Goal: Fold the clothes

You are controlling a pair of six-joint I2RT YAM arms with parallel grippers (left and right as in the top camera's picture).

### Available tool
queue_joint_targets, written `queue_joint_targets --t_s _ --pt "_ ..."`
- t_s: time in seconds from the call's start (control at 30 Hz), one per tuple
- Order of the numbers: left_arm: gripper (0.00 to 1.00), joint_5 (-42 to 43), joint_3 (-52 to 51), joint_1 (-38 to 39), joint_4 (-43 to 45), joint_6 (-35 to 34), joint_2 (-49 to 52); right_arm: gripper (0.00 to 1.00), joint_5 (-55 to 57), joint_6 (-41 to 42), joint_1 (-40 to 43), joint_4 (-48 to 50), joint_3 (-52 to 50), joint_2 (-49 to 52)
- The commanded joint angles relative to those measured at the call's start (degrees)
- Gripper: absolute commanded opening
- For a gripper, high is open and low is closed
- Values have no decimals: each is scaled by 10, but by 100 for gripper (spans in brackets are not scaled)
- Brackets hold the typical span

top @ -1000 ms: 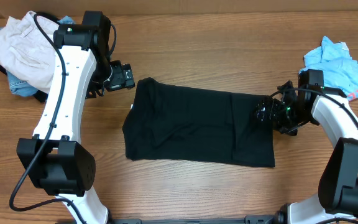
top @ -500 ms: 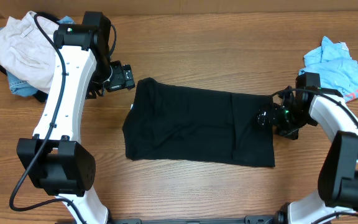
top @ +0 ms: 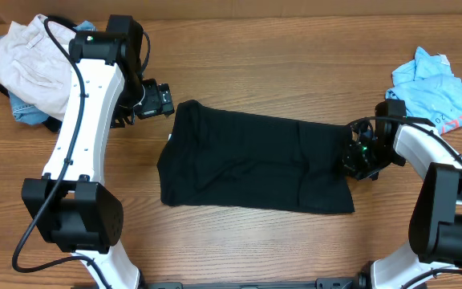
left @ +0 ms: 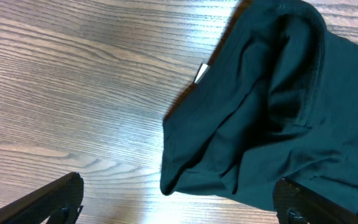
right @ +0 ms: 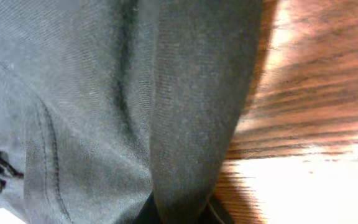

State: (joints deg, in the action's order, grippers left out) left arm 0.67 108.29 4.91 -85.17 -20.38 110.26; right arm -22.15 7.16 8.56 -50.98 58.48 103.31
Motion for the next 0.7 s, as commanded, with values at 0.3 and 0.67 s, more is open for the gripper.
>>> queue_joint_targets --t_s 0.3,0.67 --pt "100 5 -3 4 3 13 -8 4 277 192 -23 -203 162 0" --pt "100 5 -3 4 0 13 -8 13 309 287 -314 -160 165 0"
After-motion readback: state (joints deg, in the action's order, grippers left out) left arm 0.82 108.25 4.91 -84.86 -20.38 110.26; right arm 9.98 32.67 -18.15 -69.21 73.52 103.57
